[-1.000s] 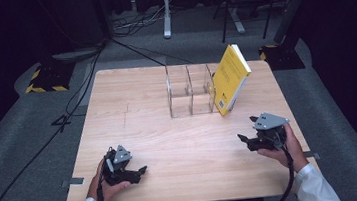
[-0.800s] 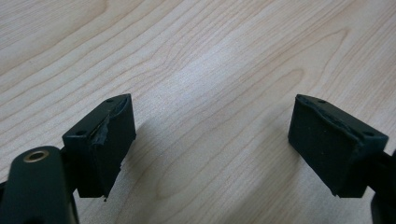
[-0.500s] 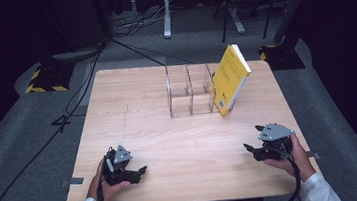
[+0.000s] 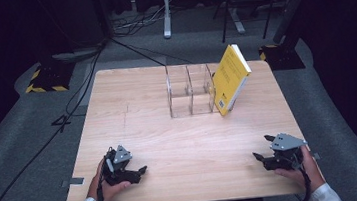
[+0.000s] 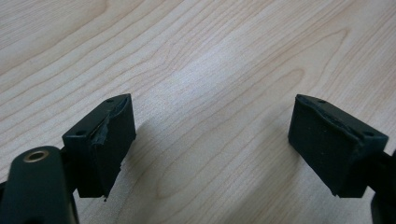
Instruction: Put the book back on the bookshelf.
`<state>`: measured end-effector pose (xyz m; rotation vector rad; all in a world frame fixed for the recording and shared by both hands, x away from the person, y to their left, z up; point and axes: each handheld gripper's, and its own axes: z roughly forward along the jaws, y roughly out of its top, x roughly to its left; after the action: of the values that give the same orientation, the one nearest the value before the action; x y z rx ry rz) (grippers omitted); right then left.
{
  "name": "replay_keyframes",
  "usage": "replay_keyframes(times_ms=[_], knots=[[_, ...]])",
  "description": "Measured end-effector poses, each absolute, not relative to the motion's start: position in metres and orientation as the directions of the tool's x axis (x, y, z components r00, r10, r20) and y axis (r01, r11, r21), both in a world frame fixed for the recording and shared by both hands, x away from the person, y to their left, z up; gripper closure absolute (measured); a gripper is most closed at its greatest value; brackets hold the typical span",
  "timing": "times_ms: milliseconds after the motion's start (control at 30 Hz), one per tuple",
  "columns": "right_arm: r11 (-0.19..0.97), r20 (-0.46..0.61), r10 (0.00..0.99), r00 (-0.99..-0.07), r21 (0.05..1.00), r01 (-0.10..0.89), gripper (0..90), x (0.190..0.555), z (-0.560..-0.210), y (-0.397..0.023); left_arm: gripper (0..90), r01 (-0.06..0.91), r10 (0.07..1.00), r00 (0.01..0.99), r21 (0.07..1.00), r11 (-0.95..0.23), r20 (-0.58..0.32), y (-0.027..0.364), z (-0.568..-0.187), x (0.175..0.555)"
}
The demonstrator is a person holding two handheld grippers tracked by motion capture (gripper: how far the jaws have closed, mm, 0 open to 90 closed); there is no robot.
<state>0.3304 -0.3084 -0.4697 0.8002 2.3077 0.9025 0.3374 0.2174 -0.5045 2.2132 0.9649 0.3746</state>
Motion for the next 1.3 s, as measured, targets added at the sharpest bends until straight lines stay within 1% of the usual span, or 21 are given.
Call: replay_keyframes(times_ms=[367, 667, 767, 833, 867, 1000, 1300], knots=[[0.528, -0.19, 0.753, -0.63, 0.746, 0.406, 25.1, 0.32, -0.484, -0.344, 15.4, 0.537, 0.733, 0.68, 0.69, -0.485, -0.015, 0.217, -0.505, 0.337], [0.477, -0.131, 0.786, -0.604, 0.75, 0.458, 24.0, 0.314, -0.493, -0.361, 15.4, 0.537, 0.732, 0.681, 0.69, -0.486, -0.014, 0.217, -0.505, 0.337], [0.448, -0.102, 0.802, -0.588, 0.754, 0.481, 23.8, 0.313, -0.495, -0.366, 15.3, 0.537, 0.732, 0.681, 0.69, -0.486, -0.014, 0.217, -0.505, 0.337], [0.432, -0.077, 0.816, -0.573, 0.74, 0.515, 23.8, 0.314, -0.499, -0.37, 15.3, 0.536, 0.731, 0.682, 0.689, -0.488, -0.012, 0.217, -0.505, 0.337], [0.426, -0.07, 0.823, -0.564, 0.734, 0.53, 22.2, 0.315, -0.501, -0.371, 15.3, 0.533, 0.73, 0.683, 0.689, -0.491, -0.009, 0.217, -0.505, 0.338], [0.372, -0.01, 0.838, -0.546, 0.742, 0.558, 21.9, 0.316, -0.504, -0.378, 15.3, 0.534, 0.73, 0.683, 0.689, -0.49, -0.009, 0.217, -0.505, 0.337], [0.364, -0.004, 0.841, -0.541, 0.744, 0.56, 21.5, 0.316, -0.504, -0.379, 15.2, 0.534, 0.731, 0.682, 0.689, -0.49, -0.008, 0.217, -0.505, 0.337]])
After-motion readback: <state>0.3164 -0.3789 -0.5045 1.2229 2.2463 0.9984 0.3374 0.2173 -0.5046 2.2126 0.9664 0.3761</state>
